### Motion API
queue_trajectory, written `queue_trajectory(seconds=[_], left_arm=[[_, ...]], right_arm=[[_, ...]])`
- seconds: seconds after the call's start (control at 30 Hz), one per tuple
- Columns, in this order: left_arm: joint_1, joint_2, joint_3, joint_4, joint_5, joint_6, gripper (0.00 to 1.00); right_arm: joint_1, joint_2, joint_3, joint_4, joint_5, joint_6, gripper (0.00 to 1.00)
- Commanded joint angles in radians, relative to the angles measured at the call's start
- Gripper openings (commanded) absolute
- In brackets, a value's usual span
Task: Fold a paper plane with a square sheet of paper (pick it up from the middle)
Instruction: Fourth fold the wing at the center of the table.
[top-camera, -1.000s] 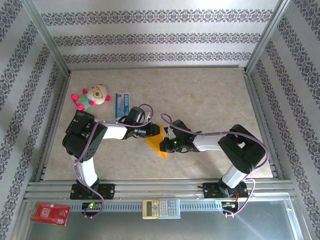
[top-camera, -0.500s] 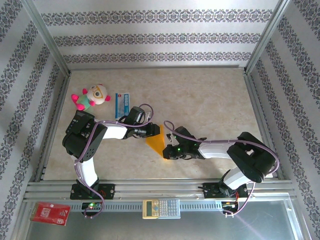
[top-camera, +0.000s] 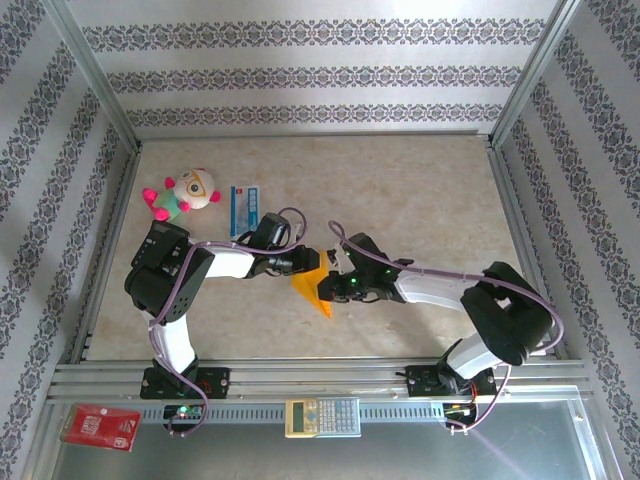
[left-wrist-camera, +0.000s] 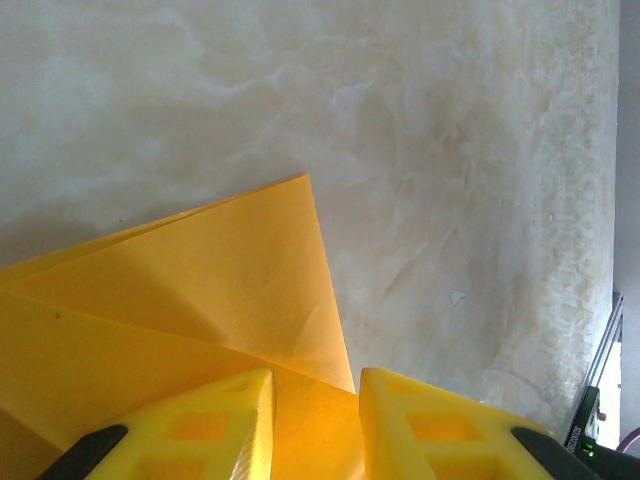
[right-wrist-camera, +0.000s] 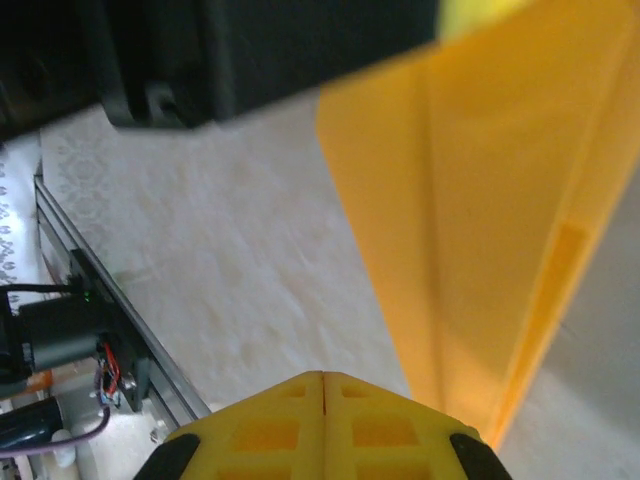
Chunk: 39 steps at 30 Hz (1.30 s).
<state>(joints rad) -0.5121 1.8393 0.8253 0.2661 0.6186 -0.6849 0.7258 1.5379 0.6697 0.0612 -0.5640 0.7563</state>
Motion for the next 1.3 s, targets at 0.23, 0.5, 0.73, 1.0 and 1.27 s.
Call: queue_trajectory(seconds=[0.23,0.5,0.73,1.0,1.27], left_arm=[[0.017,0.033,-0.02,-0.135,-0.105,0.03,0.3],[0.018,0.032,-0.014,-0.122,-0.094,0.019,0.3],[0.016,-0.005,0.036,-0.044,-0.046,-0.045,0.34],[0.017,-0.167,0.036,-0.038,-0.03,-0.111,0.41],[-0.022,-0.298,-0.15,-0.019,-0.024,-0.256,0.17]], right_arm=[[-0.037,0.142,0.003,0.032,-0.016,-0.034,0.0],[-0.039,0.178,-0.062,0.038,0.016,-0.037,0.0],[-0.039,0.185,-0.121,0.055,0.048,-0.012,0.0],[-0.04,0.184,-0.157,0.101,0.067,0.018,0.0],[-0.04,0.199,-0.157,0.117,0.065,0.023,0.0]])
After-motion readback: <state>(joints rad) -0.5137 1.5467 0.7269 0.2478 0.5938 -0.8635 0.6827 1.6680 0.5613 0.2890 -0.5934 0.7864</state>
